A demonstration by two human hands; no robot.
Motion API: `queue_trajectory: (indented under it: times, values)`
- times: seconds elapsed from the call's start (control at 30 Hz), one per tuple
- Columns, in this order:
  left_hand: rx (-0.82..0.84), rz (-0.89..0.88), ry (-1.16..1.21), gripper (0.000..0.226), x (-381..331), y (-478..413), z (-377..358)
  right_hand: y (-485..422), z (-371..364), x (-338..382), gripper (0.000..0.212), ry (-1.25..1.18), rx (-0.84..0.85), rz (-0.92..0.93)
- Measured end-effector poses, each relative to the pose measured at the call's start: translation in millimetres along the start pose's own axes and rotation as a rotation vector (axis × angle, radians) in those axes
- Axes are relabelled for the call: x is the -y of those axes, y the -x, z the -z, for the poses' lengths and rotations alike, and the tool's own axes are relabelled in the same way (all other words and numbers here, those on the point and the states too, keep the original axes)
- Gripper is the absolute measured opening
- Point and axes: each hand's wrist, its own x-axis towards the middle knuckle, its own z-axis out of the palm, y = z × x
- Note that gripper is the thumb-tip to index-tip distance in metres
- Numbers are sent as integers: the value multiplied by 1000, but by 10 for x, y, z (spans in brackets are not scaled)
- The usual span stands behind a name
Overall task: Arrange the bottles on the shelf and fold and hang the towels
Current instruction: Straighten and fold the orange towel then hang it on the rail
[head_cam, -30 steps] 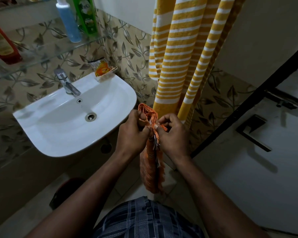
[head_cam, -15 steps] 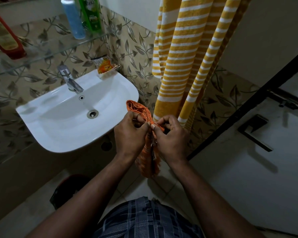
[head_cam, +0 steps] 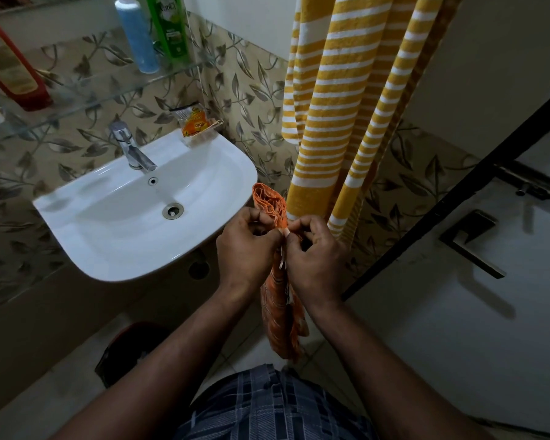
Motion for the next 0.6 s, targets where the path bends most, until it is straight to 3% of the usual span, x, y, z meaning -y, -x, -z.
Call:
queue_trajectory:
  times: [0.27,0.6]
  values:
    - [-77,-83,-47,22,31,33,-17,39,-24,50,27,-116,-42,-133]
    - [-63,-256,-135,19,4,49,20,33,5,134,22,-227,-15,-232]
